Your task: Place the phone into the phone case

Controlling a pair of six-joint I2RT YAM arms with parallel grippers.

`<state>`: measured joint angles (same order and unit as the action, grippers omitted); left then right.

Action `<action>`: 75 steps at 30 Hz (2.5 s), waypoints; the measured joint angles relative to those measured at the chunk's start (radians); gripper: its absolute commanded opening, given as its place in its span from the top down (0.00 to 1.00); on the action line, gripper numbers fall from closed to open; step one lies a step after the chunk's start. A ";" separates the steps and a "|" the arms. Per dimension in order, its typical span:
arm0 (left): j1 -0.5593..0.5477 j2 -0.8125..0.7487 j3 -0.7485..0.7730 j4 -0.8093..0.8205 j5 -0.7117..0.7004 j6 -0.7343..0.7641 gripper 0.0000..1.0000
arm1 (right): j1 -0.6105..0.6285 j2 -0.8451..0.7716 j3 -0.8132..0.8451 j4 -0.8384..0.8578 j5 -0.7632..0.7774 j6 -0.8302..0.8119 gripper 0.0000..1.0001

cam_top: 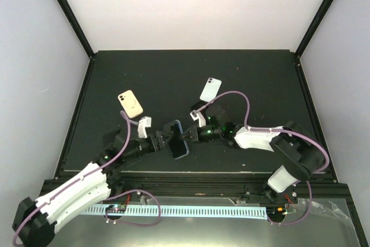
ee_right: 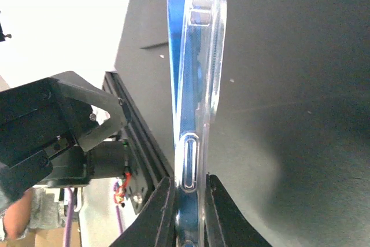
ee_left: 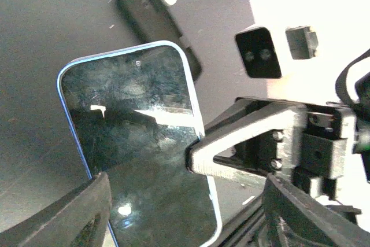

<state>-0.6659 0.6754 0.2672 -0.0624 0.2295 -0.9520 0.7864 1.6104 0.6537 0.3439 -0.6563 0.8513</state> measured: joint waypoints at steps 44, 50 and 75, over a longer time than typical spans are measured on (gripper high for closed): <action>0.010 -0.350 -0.032 0.407 0.253 -0.257 0.44 | -0.004 -0.493 -0.040 0.317 -0.185 0.386 0.88; 0.010 -0.340 -0.036 0.483 0.270 -0.274 0.42 | -0.003 -0.485 -0.040 0.356 -0.188 0.413 0.88; 0.011 -0.373 -0.020 0.352 0.241 -0.221 0.97 | 0.001 -0.425 -0.040 0.362 -0.200 0.407 0.86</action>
<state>-0.6548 0.3019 0.2474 0.2901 0.4706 -1.1732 0.7876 1.1858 0.6136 0.7055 -0.8558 1.2579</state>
